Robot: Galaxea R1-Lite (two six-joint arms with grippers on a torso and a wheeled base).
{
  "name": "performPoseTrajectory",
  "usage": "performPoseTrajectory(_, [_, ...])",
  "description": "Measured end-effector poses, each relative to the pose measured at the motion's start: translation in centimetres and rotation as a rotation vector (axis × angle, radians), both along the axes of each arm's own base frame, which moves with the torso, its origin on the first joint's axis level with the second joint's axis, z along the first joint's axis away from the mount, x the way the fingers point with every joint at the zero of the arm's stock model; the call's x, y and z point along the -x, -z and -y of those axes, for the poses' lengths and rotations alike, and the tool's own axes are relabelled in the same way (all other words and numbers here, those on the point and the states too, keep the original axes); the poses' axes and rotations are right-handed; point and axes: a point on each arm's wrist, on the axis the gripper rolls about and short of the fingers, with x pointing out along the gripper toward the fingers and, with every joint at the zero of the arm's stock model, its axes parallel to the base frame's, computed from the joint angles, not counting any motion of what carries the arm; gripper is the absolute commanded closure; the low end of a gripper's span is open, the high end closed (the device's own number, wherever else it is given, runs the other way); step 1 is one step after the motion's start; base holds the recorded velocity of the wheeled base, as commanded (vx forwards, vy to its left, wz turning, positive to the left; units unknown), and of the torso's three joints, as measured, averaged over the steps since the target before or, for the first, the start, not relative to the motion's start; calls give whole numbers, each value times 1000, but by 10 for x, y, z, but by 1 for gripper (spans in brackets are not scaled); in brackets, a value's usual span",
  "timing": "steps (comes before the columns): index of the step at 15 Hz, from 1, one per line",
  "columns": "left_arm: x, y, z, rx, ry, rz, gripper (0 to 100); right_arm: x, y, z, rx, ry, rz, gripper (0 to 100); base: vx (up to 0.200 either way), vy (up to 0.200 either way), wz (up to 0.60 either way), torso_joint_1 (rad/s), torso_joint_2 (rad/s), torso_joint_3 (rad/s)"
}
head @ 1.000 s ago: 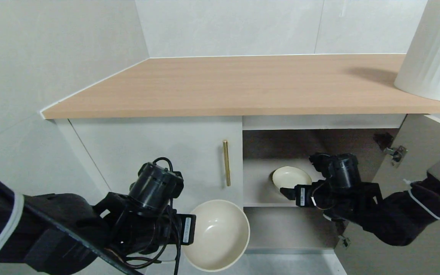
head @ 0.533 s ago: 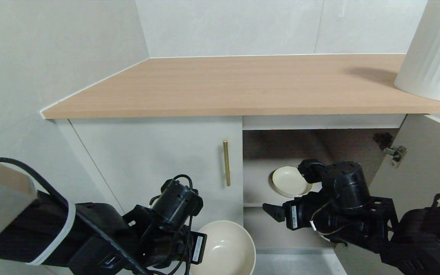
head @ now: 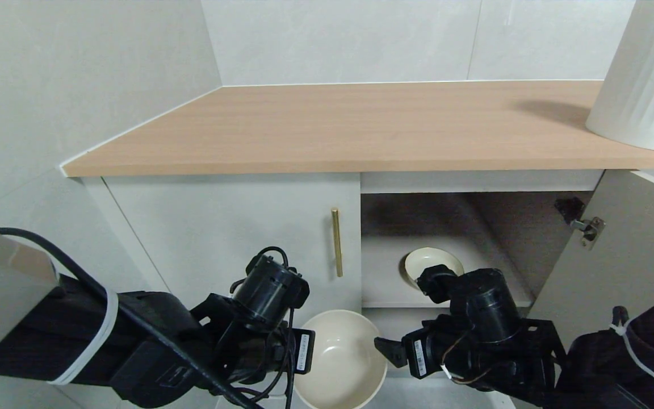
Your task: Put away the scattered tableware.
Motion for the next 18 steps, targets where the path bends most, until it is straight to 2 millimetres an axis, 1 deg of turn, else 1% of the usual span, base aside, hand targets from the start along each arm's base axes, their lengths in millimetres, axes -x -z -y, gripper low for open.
performPoseTrajectory(3, [1, -5, 1, 13, 4, 13, 100, -2, 7, -4, 12, 0, -12, 0, 0, 0, 0, 0, 0, 0])
performPoseTrajectory(6, [6, -11, 3, 24, 18, 28, 100, -7, 9, -7, 3, 18, 4, 0, 0, 0, 0, 0, 0, 0])
performPoseTrajectory(7, [7, -12, 3, 24, 20, 28, 100, -7, 10, -7, 2, 19, 5, 100, 0, 0, 0, 0, 0, 0])
performPoseTrajectory(18, [7, -9, 3, 22, 24, 19, 100, -8, 13, -8, 3, 18, -2, 100, 0, 0, 0, 0, 0, 0])
